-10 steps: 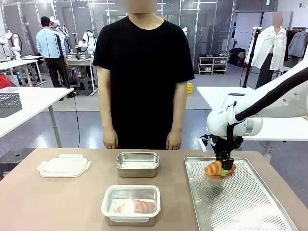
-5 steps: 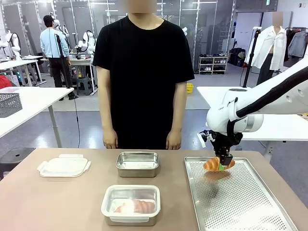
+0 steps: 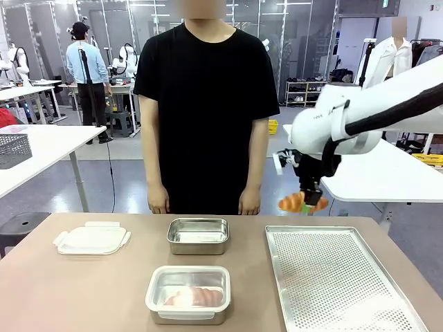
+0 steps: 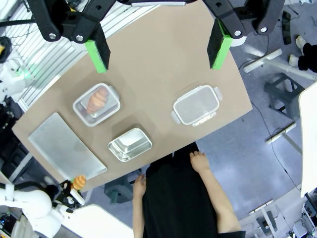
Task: Place the bread into the airtight container.
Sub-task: Pick up a Butter Roll and place it into an empty Airtight Container.
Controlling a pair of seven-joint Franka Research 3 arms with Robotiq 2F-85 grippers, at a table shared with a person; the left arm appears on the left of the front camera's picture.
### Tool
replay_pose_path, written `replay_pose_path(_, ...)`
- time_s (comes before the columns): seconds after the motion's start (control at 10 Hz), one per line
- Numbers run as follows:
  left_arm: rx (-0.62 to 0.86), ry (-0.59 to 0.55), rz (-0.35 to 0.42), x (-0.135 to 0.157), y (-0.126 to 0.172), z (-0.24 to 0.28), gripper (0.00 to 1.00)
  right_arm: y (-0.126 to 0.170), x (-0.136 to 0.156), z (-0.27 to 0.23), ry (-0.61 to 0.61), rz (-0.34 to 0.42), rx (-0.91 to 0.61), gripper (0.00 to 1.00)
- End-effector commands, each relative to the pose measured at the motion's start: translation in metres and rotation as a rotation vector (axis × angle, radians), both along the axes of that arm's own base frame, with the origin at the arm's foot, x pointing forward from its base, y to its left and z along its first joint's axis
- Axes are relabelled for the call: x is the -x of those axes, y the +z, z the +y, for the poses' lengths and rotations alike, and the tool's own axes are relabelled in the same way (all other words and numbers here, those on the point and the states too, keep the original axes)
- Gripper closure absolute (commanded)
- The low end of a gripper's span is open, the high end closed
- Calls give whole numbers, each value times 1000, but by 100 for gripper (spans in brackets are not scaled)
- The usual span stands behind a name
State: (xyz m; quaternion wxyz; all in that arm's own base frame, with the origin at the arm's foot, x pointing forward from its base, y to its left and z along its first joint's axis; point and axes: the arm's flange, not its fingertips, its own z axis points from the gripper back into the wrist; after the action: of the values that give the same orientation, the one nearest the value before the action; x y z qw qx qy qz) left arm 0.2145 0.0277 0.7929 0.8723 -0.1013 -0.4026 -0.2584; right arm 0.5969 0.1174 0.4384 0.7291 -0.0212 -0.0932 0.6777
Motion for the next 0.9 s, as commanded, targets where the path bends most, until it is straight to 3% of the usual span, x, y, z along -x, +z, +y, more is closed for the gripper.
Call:
replay_pose_path(0.0,1,2,1,0,1,-1,0,6,5,47,-74,14,-9,37)
replay_pose_path(0.1,1,2,1,0,1,-1,0,12,8,79,-104,-16,-47,37)
replay_pose_path(0.4,1,2,1,0,1,-1,0,8,18,158,-79,45,-30,37)
replay_pose_path(0.8,1,2,1,0,1,-1,0,-1,23,240,-165,26,25,37)
